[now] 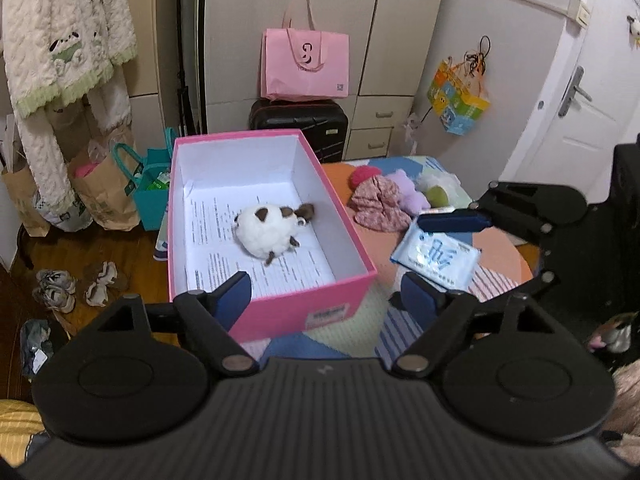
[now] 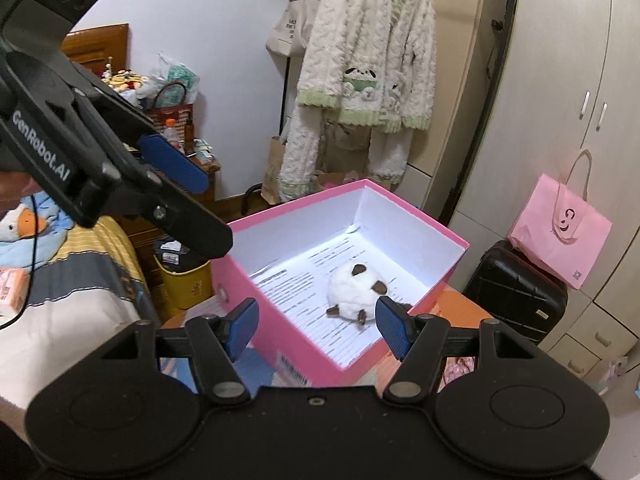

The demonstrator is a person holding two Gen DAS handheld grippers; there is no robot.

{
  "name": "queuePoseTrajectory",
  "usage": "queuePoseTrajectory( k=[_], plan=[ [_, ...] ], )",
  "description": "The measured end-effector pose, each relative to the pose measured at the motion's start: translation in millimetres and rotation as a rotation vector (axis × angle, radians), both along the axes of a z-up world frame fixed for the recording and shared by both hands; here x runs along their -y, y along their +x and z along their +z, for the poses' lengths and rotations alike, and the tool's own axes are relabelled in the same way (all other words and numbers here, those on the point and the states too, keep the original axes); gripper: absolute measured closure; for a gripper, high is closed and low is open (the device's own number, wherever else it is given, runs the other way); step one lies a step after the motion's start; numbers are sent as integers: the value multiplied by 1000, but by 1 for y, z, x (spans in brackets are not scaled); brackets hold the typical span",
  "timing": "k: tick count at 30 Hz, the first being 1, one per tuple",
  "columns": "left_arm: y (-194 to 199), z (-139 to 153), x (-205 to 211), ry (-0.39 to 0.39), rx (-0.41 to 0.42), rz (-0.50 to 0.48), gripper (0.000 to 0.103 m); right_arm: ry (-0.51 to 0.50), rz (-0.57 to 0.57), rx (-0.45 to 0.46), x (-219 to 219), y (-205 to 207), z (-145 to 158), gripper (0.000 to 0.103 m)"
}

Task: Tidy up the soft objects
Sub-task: 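Move the left gripper back to the blue-lettered wet-wipe pack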

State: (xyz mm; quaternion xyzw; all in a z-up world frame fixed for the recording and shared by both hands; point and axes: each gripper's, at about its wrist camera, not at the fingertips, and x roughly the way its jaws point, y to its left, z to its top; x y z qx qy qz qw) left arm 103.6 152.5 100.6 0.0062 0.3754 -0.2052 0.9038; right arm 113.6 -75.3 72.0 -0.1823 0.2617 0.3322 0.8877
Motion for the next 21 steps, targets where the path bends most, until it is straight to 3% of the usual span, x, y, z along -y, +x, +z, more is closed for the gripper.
queuePoseTrajectory(
  k=[10, 21],
  plan=[
    [-33, -16, 35, 84, 27, -98, 17, 45, -17, -3, 40, -41, -2, 32],
    [-24, -44, 78, 31, 42, -158, 17, 107, -156, -24, 103, -58, -35, 31]
  ],
)
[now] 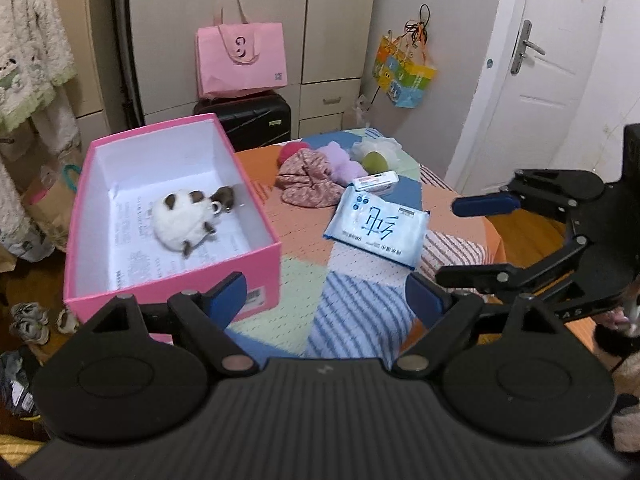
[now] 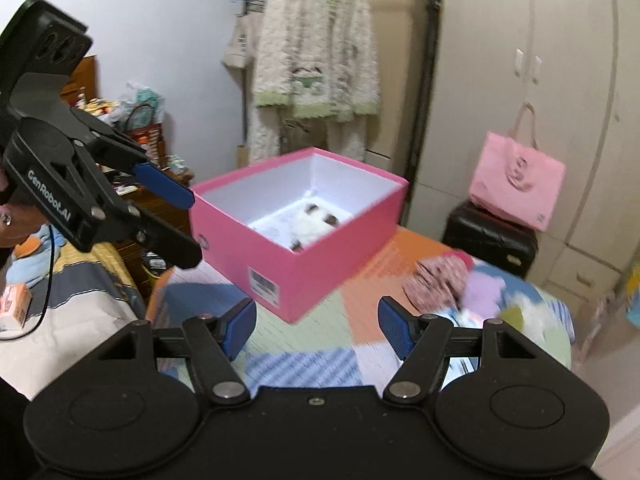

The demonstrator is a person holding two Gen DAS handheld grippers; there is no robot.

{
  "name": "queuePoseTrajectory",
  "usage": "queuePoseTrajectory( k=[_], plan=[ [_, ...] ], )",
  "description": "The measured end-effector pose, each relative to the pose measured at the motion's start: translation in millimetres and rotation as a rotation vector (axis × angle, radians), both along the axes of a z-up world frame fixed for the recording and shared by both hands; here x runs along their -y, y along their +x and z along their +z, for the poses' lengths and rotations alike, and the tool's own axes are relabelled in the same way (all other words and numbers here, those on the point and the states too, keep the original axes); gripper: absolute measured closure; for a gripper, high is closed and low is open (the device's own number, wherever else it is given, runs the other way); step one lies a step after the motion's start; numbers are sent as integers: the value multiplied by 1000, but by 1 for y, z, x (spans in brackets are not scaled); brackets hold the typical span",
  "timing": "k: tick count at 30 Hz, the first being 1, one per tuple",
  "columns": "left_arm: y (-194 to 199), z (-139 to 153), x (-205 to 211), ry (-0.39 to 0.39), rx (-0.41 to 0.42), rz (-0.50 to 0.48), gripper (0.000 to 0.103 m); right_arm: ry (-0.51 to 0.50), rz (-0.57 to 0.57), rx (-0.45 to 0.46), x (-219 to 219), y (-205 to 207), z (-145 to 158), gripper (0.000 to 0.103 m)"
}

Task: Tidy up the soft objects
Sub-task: 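Move the left gripper back to the blue-lettered wet-wipe pack, then close the left gripper on the wet-wipe pack and lift it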

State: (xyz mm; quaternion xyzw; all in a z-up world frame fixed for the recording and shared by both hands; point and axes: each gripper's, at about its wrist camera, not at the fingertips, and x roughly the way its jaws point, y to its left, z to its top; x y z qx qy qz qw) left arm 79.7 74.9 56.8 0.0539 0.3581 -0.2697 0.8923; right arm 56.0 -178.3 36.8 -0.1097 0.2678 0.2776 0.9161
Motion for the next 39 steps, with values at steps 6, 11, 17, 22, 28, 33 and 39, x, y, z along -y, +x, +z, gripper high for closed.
queuePoseTrajectory(
  k=[6, 11, 17, 22, 28, 33, 39],
  plan=[
    [16, -17, 34, 10, 12, -61, 17, 13, -101, -25, 31, 4, -21, 31],
    [28, -32, 64, 20, 45, -107, 17, 54, -191, -50, 52, 8, -48, 30],
    [57, -56, 95, 60, 63, -101, 17, 7, -307, -60, 66, 27, -83, 30],
    [84, -79, 115, 58, 22, -93, 17, 58, -317, -125, 78, 51, -108, 30],
    [116, -98, 127, 13, -19, -62, 17, 106, -315, -114, 79, 63, -128, 30],
    [139, -118, 137, -27, -22, -43, 17, 34, -311, -32, 70, 70, -138, 30],
    [160, -139, 135, -134, -50, -8, 16, 30, -304, -17, 74, 76, -145, 28]
  ],
)
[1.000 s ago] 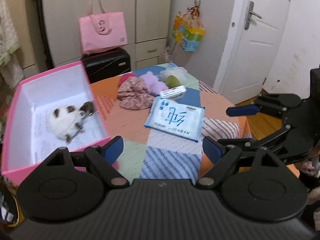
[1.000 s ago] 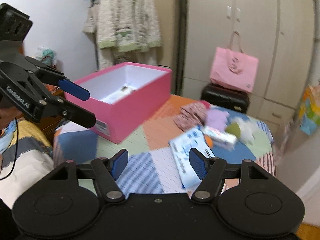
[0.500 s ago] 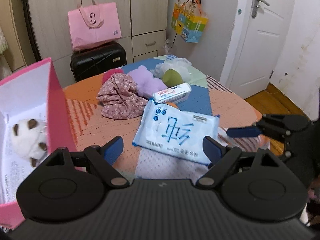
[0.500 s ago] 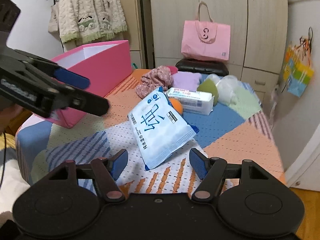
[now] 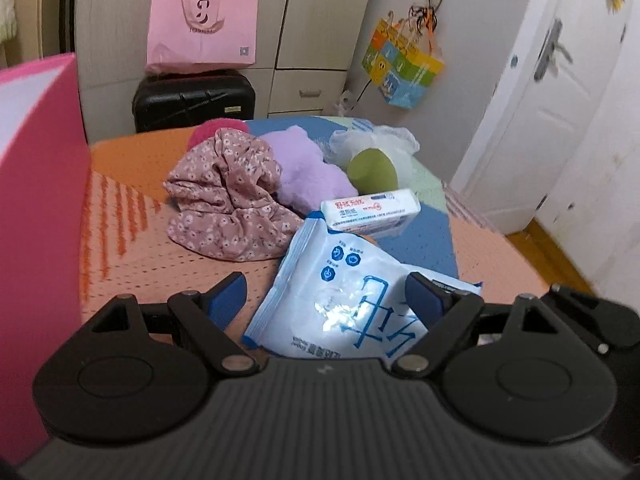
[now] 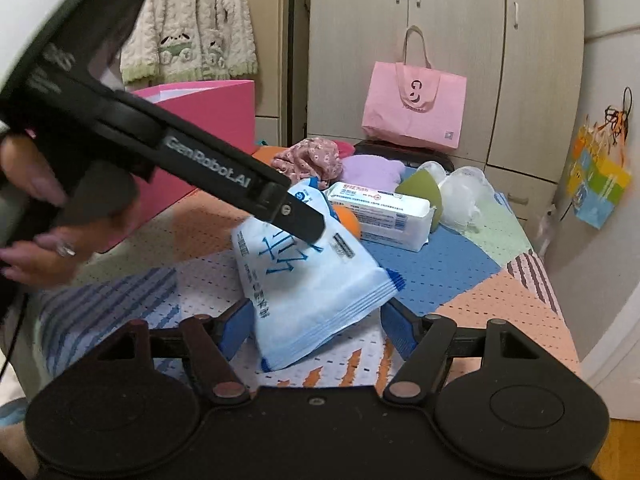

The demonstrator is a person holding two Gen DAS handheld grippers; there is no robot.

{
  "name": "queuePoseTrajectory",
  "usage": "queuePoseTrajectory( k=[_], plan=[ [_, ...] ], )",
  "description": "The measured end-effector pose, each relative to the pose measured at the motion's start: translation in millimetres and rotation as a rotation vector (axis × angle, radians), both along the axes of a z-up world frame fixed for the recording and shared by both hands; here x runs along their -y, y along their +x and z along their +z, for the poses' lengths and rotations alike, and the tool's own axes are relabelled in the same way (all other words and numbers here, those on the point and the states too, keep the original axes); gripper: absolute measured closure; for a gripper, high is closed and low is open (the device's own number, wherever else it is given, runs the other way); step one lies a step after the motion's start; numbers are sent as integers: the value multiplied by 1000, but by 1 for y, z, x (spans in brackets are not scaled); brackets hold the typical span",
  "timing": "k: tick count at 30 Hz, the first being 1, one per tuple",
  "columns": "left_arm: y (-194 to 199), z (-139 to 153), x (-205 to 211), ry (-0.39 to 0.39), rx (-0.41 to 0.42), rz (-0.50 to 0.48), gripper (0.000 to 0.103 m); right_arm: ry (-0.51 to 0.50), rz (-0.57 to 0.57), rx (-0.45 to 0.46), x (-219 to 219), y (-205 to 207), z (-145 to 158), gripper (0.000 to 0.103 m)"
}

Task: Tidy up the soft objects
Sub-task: 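Close the left gripper on the wet-wipe pack and lift it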

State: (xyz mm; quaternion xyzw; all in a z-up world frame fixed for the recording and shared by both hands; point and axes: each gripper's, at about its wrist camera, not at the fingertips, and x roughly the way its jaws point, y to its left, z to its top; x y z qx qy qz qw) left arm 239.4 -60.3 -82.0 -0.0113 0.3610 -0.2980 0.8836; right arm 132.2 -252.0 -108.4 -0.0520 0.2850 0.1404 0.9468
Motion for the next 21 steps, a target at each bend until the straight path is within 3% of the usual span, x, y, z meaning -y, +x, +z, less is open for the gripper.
queuePoseTrajectory(
  k=[4, 10, 16, 21],
  plan=[
    [-1, -1, 1, -6, 11, 2, 16, 26, -26, 1, 12, 1, -3, 28],
    [1, -13, 5, -57, -102, -64, 18, 117, -41, -1, 23, 0, -10, 28],
    [-15, -14, 10, -21, -41, -81, 30, 105, -52, 14, 15, 1, -14, 33],
    [-28, -13, 14, 22, -8, -67, 31, 73, -68, 31, 8, 2, -15, 35]
  ],
)
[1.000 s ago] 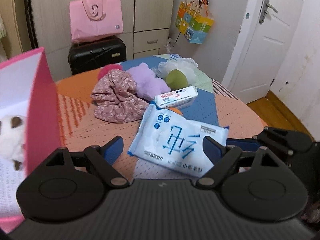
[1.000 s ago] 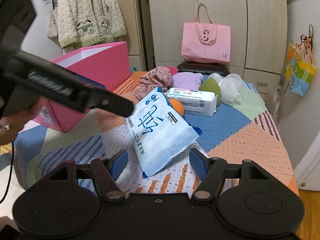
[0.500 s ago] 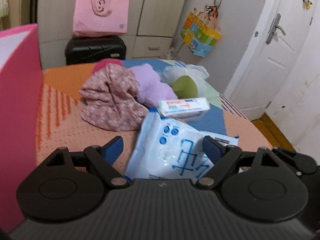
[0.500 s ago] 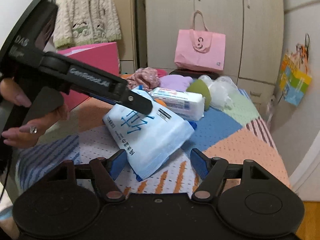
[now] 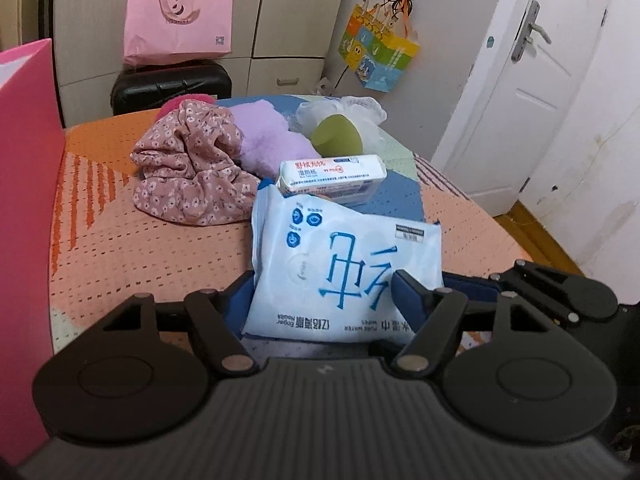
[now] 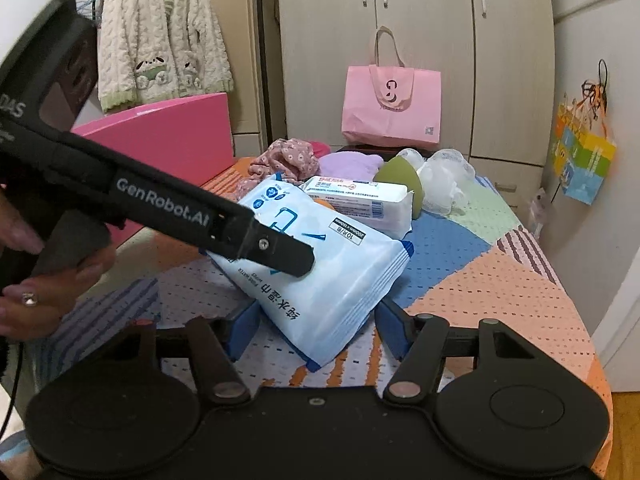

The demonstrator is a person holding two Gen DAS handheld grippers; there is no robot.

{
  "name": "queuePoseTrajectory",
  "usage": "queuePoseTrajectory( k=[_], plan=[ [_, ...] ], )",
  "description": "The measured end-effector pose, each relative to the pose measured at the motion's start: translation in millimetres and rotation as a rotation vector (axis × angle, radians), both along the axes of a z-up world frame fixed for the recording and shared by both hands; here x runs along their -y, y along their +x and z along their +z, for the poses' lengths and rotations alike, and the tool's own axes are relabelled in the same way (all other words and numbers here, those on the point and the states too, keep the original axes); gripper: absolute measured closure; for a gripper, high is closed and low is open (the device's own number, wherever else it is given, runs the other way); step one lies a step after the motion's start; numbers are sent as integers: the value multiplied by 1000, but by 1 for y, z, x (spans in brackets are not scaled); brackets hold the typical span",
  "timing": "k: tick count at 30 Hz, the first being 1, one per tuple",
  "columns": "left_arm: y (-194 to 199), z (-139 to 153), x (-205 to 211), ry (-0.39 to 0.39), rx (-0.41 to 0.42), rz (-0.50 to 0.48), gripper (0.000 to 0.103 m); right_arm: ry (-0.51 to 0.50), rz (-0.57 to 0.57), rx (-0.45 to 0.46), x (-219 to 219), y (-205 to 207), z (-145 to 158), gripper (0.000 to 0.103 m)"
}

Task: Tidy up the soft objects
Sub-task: 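Close the left gripper on the wet-wipe pack and lift it, then carry the wet-wipe pack with the left gripper over the pink box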

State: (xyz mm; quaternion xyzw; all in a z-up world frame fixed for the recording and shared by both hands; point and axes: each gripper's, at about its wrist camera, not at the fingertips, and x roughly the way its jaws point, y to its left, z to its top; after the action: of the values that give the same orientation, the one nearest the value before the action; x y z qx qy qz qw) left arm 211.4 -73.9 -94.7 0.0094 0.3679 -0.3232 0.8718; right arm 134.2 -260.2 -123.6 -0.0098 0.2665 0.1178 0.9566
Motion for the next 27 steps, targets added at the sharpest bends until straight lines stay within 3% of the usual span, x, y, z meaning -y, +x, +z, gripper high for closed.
queuePoseTrajectory(
  k=[15, 27],
  plan=[
    [-40, 9, 15, 106, 54, 77, 34, -37, 10, 47, -12, -9, -1, 42],
    [-69, 27, 3, 134, 22, 77, 34, -5, 25, -61, -21, -22, 19, 41]
  ],
)
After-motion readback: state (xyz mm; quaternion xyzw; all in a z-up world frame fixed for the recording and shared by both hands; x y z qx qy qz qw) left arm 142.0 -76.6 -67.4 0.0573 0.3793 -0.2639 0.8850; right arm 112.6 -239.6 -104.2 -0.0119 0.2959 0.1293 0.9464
